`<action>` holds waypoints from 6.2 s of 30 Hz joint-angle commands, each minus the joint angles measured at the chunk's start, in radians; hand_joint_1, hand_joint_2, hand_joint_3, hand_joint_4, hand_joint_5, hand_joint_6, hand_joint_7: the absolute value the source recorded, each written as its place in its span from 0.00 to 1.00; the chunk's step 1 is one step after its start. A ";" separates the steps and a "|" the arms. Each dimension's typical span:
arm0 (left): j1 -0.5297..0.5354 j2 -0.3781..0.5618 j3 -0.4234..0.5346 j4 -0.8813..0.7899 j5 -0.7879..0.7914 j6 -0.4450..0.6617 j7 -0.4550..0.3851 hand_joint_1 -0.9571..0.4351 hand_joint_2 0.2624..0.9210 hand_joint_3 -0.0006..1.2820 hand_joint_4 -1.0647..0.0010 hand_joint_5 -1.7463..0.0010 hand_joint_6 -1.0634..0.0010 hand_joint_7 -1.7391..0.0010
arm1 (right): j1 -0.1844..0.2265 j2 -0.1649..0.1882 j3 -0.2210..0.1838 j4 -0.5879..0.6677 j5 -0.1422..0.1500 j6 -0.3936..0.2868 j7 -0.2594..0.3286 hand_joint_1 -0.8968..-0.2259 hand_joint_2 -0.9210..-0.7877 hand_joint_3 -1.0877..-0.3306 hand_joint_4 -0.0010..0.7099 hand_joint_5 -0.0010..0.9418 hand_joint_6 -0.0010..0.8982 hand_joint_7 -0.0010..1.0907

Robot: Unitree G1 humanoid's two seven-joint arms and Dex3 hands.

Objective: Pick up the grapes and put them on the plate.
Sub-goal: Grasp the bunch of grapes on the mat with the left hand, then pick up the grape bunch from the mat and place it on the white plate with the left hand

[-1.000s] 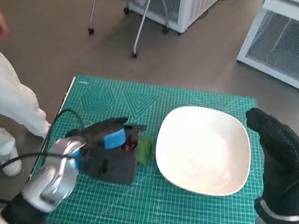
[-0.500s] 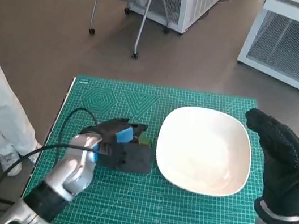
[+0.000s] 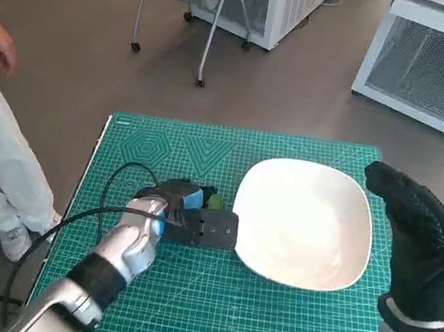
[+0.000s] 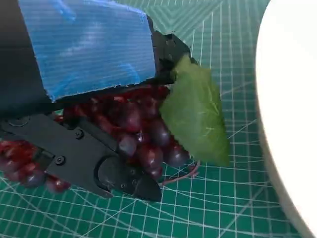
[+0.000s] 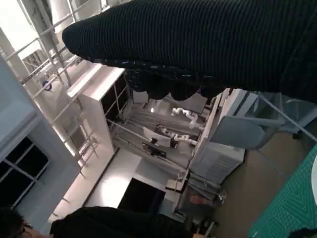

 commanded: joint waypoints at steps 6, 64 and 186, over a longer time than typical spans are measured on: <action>-0.047 -0.027 -0.007 0.131 -0.014 -0.065 0.111 0.64 0.78 0.02 0.60 0.54 0.54 0.96 | 0.018 -0.006 -0.004 0.007 -0.001 0.012 0.004 0.53 0.00 0.55 0.52 0.00 0.00 0.62; -0.042 0.022 -0.057 0.158 0.022 -0.174 0.225 0.93 0.86 0.47 0.73 0.02 0.31 0.90 | -0.014 -0.007 -0.005 0.043 0.018 -0.006 0.034 0.53 0.00 0.55 0.51 0.00 0.00 0.62; -0.503 -0.344 -0.073 0.021 0.012 -0.099 -0.093 0.96 0.59 0.63 0.61 0.04 0.56 0.83 | 0.078 0.000 -0.083 -0.124 0.013 0.030 -0.066 0.53 0.00 0.59 0.51 0.00 0.00 0.63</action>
